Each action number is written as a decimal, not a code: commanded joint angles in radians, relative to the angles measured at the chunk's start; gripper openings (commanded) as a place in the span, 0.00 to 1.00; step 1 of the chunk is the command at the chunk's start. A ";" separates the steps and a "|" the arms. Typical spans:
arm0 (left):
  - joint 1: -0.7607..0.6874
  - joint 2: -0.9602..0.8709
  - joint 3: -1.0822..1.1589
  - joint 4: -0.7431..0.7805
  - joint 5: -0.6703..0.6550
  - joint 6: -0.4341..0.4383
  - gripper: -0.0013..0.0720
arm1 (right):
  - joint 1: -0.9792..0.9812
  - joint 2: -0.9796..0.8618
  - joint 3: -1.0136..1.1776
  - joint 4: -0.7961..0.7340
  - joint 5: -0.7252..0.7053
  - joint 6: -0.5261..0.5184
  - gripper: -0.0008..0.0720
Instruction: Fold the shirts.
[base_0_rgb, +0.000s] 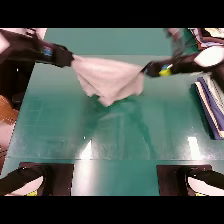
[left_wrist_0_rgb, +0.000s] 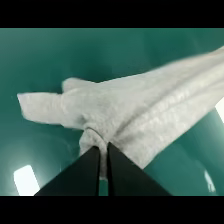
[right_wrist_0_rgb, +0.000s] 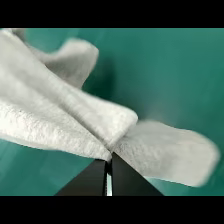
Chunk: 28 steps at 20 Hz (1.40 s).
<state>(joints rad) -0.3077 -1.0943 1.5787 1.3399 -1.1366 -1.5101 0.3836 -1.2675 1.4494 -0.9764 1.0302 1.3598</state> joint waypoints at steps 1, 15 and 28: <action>0.001 0.206 0.001 -0.032 0.011 0.000 0.05 | -0.051 0.175 0.149 -0.051 0.069 0.012 0.03; 0.000 0.222 -0.457 -0.247 -0.202 0.000 0.05 | -0.047 0.280 -0.196 -0.176 0.332 0.137 0.03; -0.207 0.224 -0.972 -0.341 0.138 0.034 0.68 | -0.040 0.289 -0.560 -0.167 0.194 0.151 0.03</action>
<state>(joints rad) -0.5045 -0.8719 0.5972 1.0260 -1.0313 -1.4769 0.3412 -0.9890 0.9092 -1.1530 1.2354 1.5093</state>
